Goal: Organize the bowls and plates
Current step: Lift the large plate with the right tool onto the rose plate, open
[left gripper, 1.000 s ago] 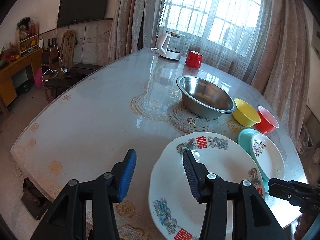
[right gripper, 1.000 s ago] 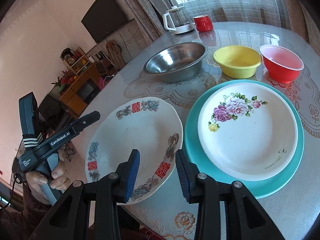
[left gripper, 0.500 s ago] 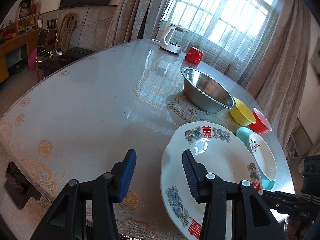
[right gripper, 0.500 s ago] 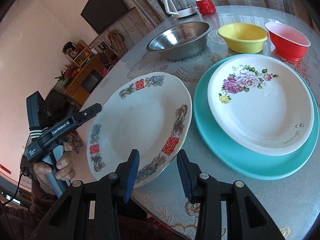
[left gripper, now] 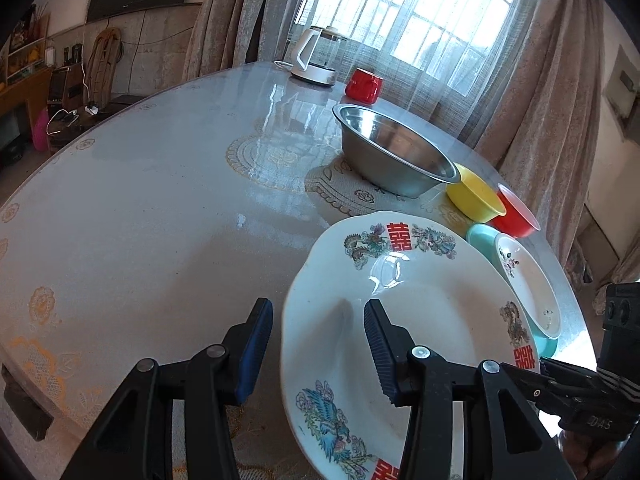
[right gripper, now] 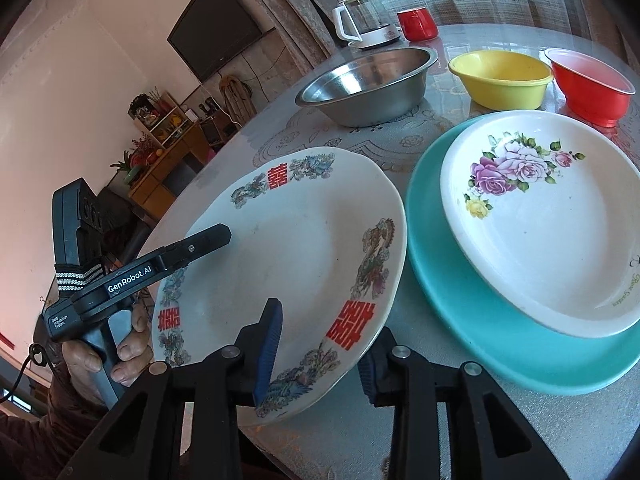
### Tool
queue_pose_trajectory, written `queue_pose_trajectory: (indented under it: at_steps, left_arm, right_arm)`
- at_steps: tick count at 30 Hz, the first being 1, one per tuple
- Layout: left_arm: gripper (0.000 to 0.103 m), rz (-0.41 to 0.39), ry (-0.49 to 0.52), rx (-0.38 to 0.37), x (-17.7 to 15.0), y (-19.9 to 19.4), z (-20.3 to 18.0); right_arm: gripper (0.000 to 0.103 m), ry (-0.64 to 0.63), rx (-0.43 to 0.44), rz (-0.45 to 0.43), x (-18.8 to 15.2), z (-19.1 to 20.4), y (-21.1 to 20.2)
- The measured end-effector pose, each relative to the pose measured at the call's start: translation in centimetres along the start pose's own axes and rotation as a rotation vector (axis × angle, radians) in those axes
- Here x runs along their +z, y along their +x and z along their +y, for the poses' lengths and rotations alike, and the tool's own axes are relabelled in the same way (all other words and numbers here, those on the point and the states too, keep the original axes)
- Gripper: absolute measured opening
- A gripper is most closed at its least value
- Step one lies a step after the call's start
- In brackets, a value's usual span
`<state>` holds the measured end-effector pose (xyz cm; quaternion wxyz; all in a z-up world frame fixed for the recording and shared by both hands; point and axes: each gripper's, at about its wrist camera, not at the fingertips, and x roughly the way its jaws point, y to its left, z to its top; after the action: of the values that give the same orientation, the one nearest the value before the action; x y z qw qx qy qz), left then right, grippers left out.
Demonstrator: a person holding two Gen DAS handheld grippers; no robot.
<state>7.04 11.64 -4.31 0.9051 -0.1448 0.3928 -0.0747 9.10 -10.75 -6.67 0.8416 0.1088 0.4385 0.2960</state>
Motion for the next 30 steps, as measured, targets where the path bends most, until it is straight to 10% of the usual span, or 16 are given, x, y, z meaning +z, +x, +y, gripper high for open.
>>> queue_pose_trajectory:
  at_steps: [30]
  left_arm:
    - [0.039, -0.084, 0.160, -0.035, 0.3, -2.2, -5.9]
  right_arm:
    - [0.028, -0.115, -0.180, -0.103, 0.4, 0.5, -5.4]
